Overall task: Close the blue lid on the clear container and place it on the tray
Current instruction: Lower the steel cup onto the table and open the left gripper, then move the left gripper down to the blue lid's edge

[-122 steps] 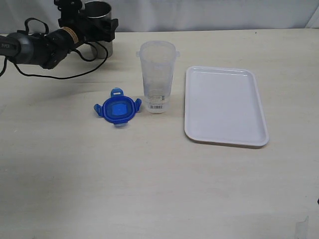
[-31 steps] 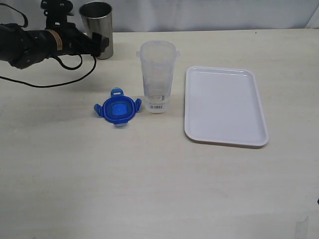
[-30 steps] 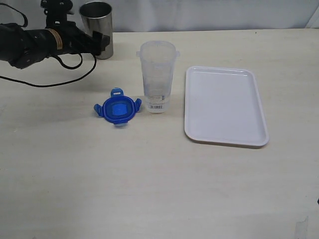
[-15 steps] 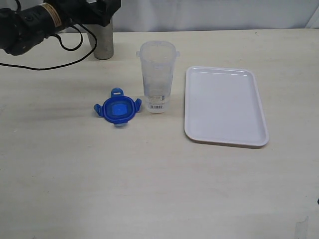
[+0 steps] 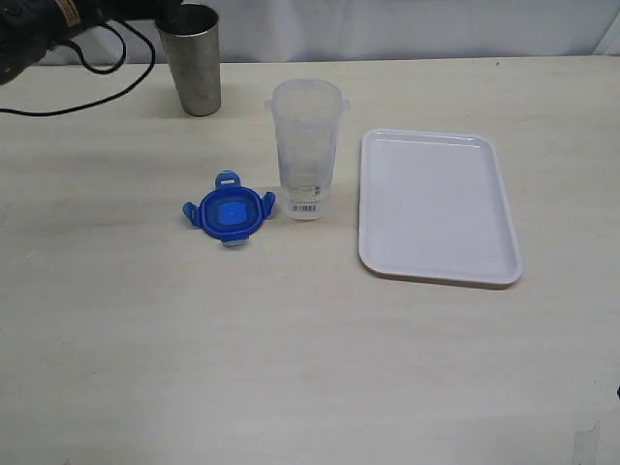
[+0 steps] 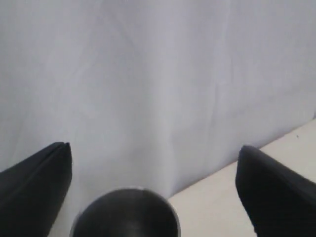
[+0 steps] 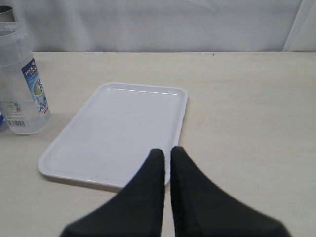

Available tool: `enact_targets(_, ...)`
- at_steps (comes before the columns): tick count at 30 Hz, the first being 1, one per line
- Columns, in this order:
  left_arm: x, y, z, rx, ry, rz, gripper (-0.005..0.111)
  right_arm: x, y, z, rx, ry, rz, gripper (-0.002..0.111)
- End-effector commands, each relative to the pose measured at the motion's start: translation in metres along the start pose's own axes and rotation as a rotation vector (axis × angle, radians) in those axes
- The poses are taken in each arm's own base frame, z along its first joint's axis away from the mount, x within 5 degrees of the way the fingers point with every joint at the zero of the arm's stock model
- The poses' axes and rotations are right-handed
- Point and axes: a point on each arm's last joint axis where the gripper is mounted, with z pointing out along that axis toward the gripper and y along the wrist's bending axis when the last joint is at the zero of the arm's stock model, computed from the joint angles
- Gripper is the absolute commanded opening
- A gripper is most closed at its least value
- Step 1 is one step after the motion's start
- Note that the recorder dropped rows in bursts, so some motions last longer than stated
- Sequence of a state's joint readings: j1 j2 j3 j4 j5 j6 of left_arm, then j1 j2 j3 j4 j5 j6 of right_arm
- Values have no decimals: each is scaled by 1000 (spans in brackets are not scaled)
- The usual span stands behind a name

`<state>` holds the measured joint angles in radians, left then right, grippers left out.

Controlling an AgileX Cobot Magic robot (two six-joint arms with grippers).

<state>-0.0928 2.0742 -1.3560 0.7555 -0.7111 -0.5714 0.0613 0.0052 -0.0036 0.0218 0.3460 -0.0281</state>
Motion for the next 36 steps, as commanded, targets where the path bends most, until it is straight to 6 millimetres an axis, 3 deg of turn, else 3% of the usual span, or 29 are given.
enact_targets(1,-53,-3,-17,-42,-44,72,84,1,-1,0,8,-3,-12,4)
enact_targets(8,-118,10,-73,-409,163,17,84,1,-1,0,8,-3,-12,4)
enact_targets(11,-127,14,-99,-586,299,-48,84,1,-1,0,8,-3,-12,4)
enact_targets(15,-105,16,-127,-739,673,-102,84,1,-1,0,8,-3,-12,4)
enact_targets(16,-94,9,-133,-658,852,-68,84,1,-1,0,8,-3,-12,4)
enact_targets(18,-83,-7,-135,-491,993,-141,84,1,-1,0,8,-3,-12,4)
enact_targets(21,-80,-22,-133,-373,1012,-292,84,1,-1,0,8,-3,-12,4)
enact_targets(26,-68,-50,-125,-158,1025,-349,84,1,-1,0,8,-3,-12,4)
enact_targets(29,-52,-64,-122,-123,1047,-316,84,1,-1,0,8,-3,-12,4)
enact_targets(36,-29,-77,-116,-134,981,-225,81,1,-1,0,8,-3,-12,4)
